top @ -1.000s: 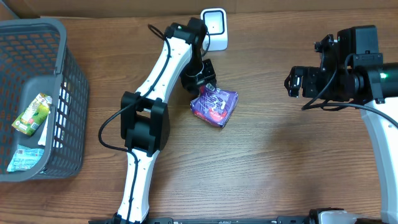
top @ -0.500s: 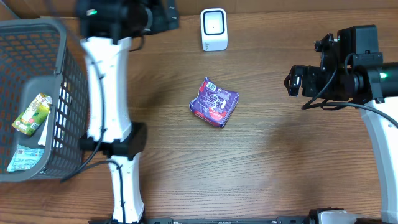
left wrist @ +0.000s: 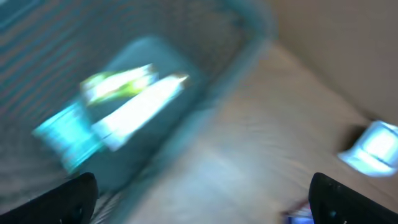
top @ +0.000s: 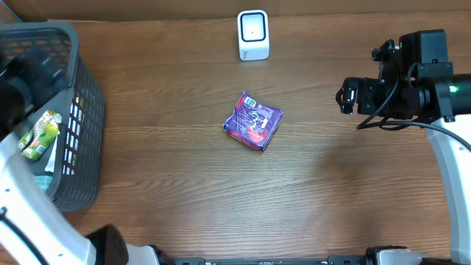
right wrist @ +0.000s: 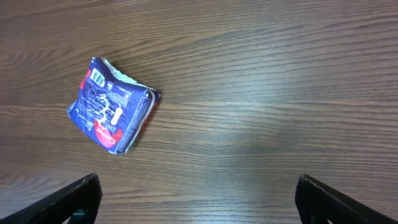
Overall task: Scan the item barcode
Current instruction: 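Reach the left gripper into the basket and grasp the white tube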
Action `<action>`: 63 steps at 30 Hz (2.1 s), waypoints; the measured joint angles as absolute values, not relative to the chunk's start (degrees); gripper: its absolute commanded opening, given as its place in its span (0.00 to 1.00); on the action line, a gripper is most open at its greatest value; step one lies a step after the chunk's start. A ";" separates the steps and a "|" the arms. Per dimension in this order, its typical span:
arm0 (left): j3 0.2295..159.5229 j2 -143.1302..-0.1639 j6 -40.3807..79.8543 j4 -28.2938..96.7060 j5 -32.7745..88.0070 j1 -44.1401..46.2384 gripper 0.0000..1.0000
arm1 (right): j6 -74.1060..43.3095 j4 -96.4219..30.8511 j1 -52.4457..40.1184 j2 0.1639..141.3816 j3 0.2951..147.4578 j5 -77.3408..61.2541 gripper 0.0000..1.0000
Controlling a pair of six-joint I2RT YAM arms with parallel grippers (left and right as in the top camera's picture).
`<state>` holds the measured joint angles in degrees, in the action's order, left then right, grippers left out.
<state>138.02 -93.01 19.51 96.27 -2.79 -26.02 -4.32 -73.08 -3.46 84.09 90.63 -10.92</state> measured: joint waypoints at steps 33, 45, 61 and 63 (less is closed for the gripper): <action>100.42 -120.25 -8.29 61.12 13.06 -43.03 1.00 | -4.29 -72.90 -3.46 84.93 90.63 -12.67 1.00; 100.42 -124.57 -10.39 57.14 6.70 -41.08 0.60 | -4.36 -72.88 -3.46 84.93 90.63 -12.67 1.00; 98.59 -123.55 -5.93 55.16 6.09 -40.82 0.04 | -4.49 -72.47 -3.46 84.93 90.63 -12.67 1.00; 98.56 -123.59 -4.62 55.05 6.17 -40.84 0.04 | -4.47 -72.42 -3.46 84.93 90.63 -12.64 1.00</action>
